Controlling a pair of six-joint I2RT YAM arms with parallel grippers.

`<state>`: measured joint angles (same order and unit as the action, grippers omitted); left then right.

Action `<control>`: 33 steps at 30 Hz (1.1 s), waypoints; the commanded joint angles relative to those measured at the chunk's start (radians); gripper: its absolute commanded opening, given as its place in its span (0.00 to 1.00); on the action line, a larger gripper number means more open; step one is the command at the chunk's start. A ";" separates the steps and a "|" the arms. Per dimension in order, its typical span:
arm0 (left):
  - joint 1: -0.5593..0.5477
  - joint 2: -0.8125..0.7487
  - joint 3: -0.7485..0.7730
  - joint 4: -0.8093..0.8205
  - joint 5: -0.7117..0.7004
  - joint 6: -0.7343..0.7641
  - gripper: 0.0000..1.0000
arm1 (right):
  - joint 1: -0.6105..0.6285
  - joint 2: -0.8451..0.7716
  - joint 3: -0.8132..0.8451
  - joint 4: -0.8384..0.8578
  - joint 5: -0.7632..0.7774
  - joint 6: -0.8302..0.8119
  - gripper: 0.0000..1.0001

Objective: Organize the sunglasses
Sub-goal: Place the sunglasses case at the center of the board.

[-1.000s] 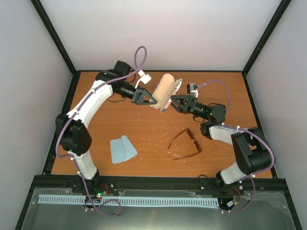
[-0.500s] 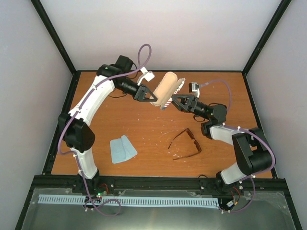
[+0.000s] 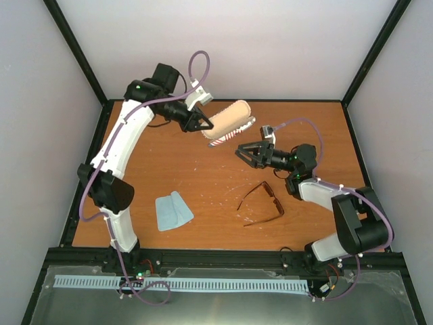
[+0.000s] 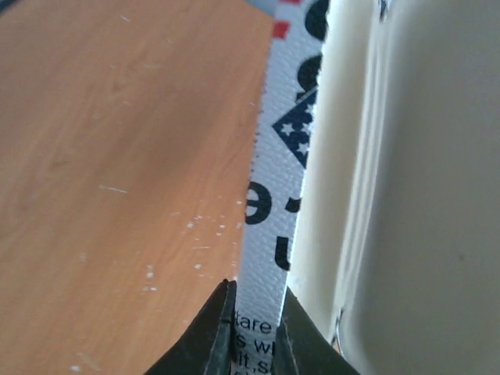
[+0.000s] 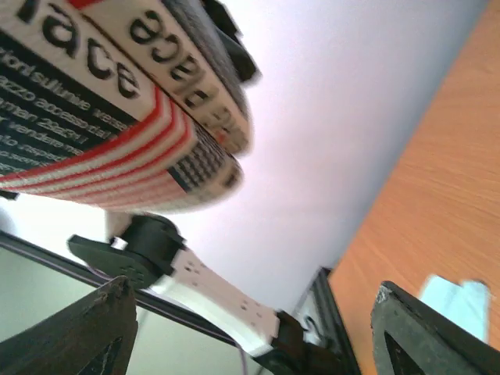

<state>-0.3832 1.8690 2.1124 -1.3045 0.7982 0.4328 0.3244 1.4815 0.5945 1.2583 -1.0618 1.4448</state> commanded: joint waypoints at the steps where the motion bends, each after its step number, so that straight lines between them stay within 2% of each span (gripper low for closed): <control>1: 0.013 -0.019 0.082 0.008 -0.043 0.096 0.10 | -0.026 -0.117 0.020 -0.517 -0.083 -0.288 0.80; 3: 0.014 -0.025 0.056 0.023 -0.091 0.140 0.10 | -0.063 -0.197 0.088 -0.927 -0.058 -0.532 0.80; 4: 0.013 -0.030 0.027 0.040 -0.124 0.168 0.10 | -0.078 -0.234 0.137 -1.265 0.008 -0.687 0.81; 5: 0.012 -0.034 -0.009 0.061 -0.156 0.202 0.10 | -0.124 -0.258 0.182 -1.463 0.059 -0.818 0.82; 7: 0.010 -0.044 -0.108 0.111 -0.220 0.281 0.10 | -0.198 -0.288 0.256 -1.731 0.144 -0.972 0.82; 9: -0.005 -0.058 -0.228 0.191 -0.324 0.344 0.08 | -0.258 -0.309 0.309 -1.862 0.247 -1.035 0.81; 13: -0.038 -0.107 -0.454 0.438 -0.531 0.424 0.03 | -0.288 -0.345 0.371 -1.945 0.503 -1.015 0.81; 21: -0.101 -0.182 -0.808 0.904 -0.771 0.500 0.01 | -0.288 -0.451 0.356 -1.917 0.747 -0.923 0.81; 23: -0.118 -0.205 -0.873 0.976 -0.776 0.503 0.01 | -0.288 -0.459 0.351 -1.916 0.749 -0.920 0.81; 33: -0.140 -0.181 -0.946 1.135 -0.723 0.425 0.01 | -0.288 -0.480 0.280 -1.891 0.718 -0.876 0.81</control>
<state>-0.5194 1.6905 1.1824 -0.2970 0.0502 0.8783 0.0395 1.0100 0.8955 -0.6331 -0.3508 0.5468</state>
